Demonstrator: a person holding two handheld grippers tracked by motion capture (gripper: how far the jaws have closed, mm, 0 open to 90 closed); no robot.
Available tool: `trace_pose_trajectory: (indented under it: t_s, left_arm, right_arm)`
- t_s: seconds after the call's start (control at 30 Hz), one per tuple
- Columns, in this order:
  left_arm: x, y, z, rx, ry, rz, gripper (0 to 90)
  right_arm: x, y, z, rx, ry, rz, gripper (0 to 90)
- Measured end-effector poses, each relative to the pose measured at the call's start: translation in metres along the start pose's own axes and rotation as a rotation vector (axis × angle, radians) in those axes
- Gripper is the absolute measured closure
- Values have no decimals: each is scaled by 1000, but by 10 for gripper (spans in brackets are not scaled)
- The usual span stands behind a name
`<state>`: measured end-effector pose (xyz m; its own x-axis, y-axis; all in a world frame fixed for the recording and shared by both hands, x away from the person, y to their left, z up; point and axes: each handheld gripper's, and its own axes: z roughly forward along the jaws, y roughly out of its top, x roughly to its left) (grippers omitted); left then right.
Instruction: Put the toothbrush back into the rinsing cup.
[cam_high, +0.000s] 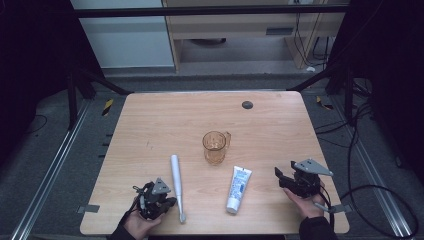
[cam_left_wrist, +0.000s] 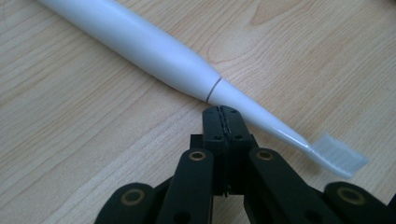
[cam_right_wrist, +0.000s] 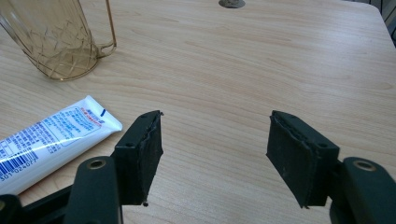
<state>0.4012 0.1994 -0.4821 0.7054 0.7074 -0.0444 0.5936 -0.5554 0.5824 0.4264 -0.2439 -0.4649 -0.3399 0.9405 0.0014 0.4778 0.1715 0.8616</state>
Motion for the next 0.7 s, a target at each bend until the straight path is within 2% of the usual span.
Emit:
trace_pose_trajectory:
  t_s: [0.33,0.5,0.63,0.67,0.7]
  left_arm:
    - [-1,4,3,-10,-9,7,897]
    - [4,8,-4,-43,-6,-7,897]
    - [17,24,-14,-93,40,-7,897]
    - [17,24,-14,-93,40,-7,897]
    - [25,33,-16,-111,58,-13,897]
  right_arm:
    - [0,0,1,2,0,-3,355]
    - [0,0,1,0,-1,-1,355]
    - [0,0,1,4,0,8,356]
    - [0,0,1,4,0,8,356]
    - [1,0,2,3,-3,4,356]
